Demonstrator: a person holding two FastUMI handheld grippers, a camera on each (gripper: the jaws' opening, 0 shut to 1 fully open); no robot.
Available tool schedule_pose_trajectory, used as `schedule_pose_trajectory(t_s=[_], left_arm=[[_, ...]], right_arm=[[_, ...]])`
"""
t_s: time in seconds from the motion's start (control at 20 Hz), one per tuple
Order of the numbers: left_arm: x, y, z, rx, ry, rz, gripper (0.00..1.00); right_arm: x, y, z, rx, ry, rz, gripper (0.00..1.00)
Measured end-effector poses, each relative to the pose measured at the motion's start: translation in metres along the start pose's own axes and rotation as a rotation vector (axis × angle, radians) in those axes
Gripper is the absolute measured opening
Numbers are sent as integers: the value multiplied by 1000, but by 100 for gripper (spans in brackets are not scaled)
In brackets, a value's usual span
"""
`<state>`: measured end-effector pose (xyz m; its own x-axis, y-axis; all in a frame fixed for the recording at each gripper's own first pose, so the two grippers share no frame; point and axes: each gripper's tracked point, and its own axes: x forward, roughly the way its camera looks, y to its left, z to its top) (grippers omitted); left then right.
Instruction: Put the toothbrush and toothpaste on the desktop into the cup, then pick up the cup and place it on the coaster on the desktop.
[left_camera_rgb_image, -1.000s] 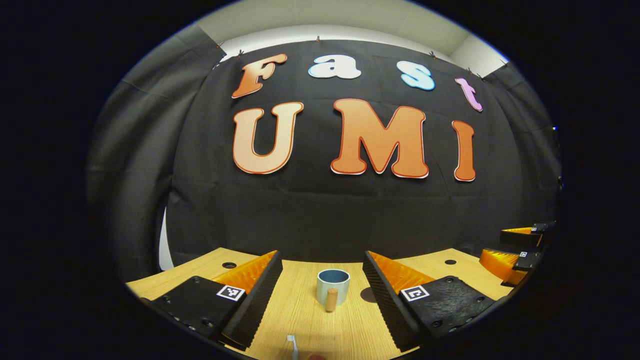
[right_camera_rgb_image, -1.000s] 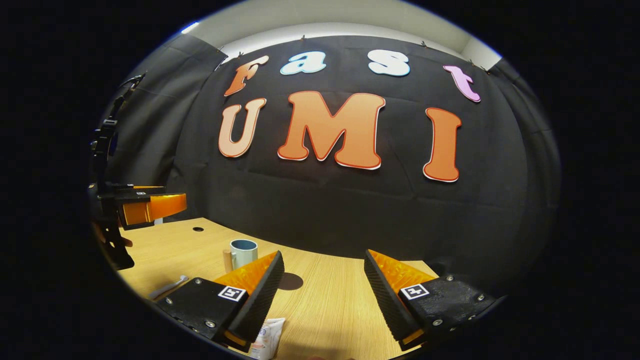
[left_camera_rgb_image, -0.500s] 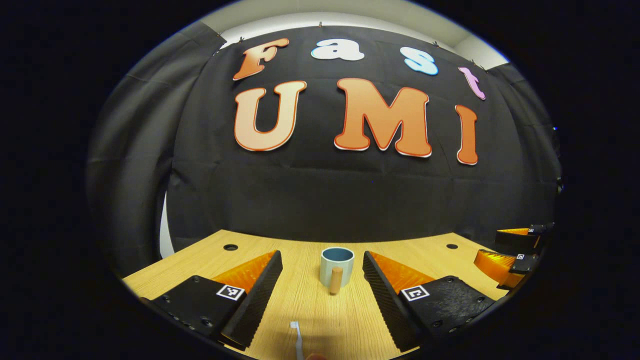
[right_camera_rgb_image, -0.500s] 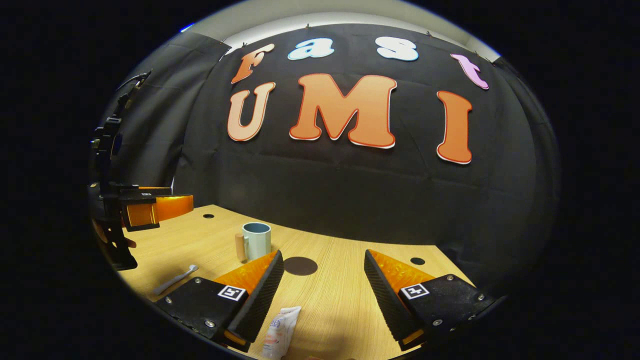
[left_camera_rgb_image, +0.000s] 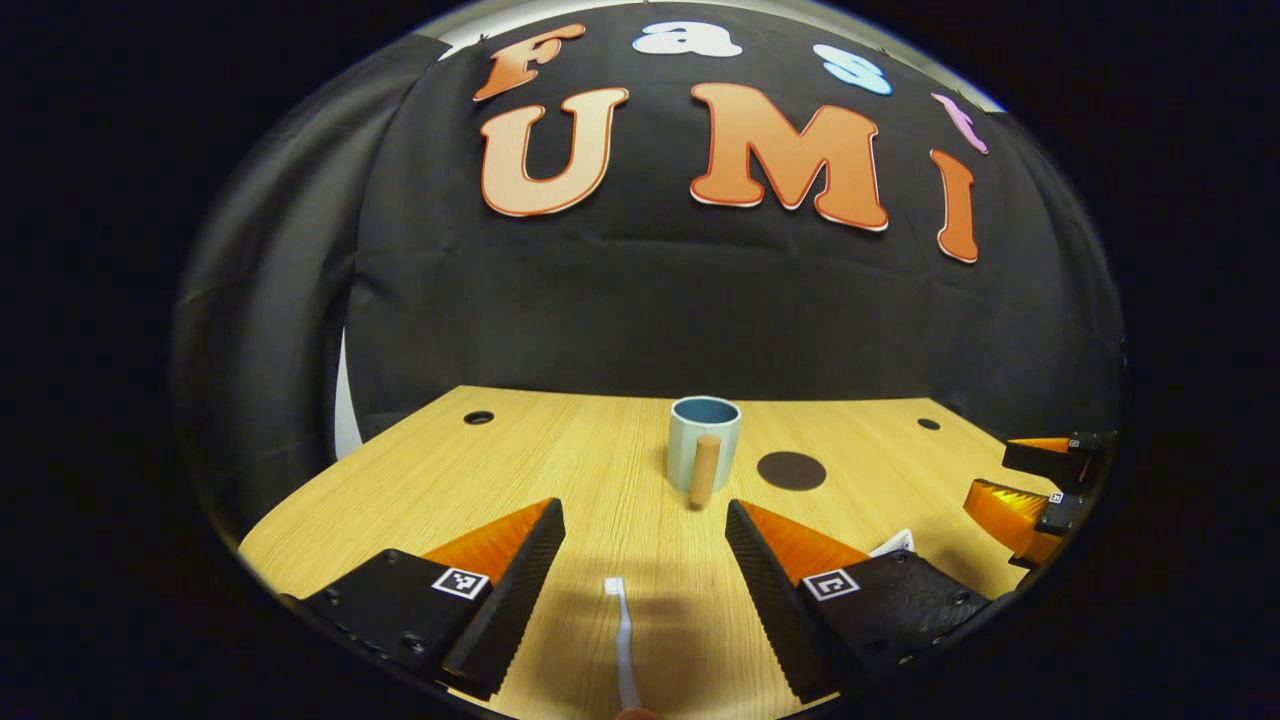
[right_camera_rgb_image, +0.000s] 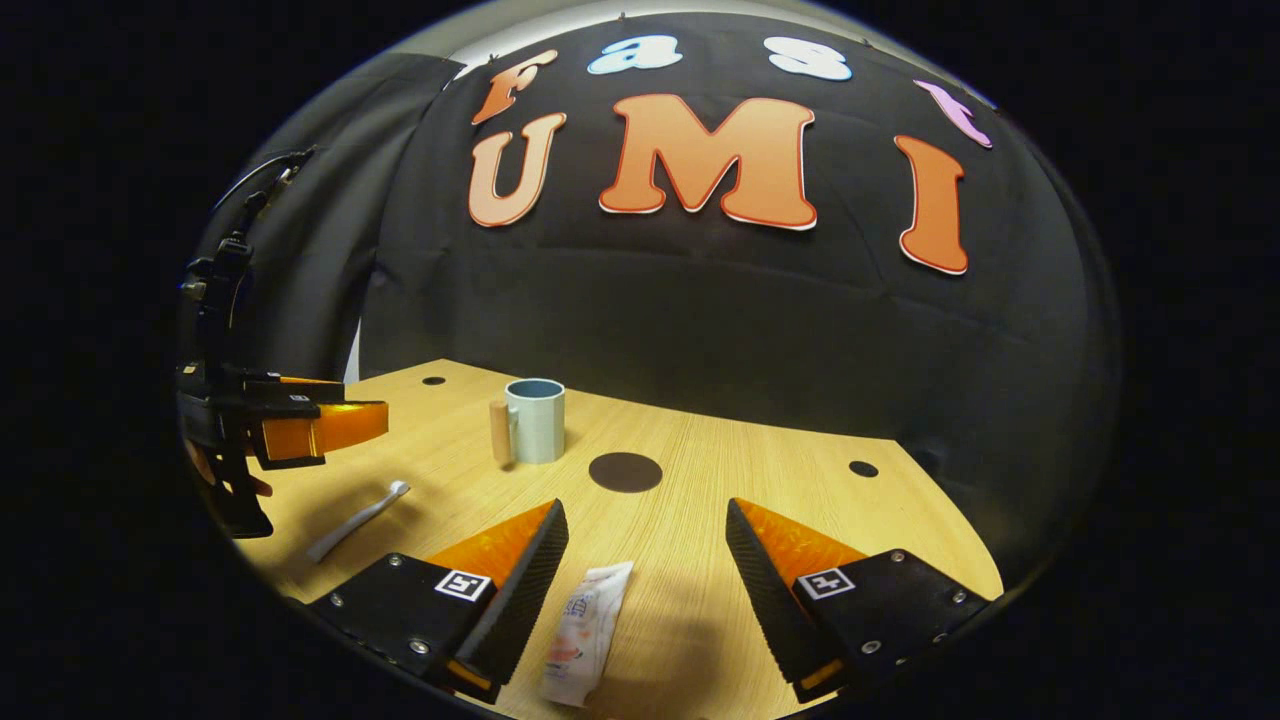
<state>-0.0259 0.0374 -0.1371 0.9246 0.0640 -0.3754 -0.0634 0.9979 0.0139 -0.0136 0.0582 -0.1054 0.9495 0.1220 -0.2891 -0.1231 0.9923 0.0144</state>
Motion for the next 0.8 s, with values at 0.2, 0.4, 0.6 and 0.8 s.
schedule_pose_trajectory(t_s=[0.2,0.4,0.6,0.8], left_arm=[[2,2,-31,3,84,16,98],[3,10,-62,1,160,39,98],[0,10,-86,-12,229,43,98],[0,13,-101,3,271,71,98]], right_arm=[[7,10,-27,0,89,25,95],[15,23,-51,-5,178,46,95],[12,31,-77,-2,253,60,94],[12,40,-95,-3,308,83,92]])
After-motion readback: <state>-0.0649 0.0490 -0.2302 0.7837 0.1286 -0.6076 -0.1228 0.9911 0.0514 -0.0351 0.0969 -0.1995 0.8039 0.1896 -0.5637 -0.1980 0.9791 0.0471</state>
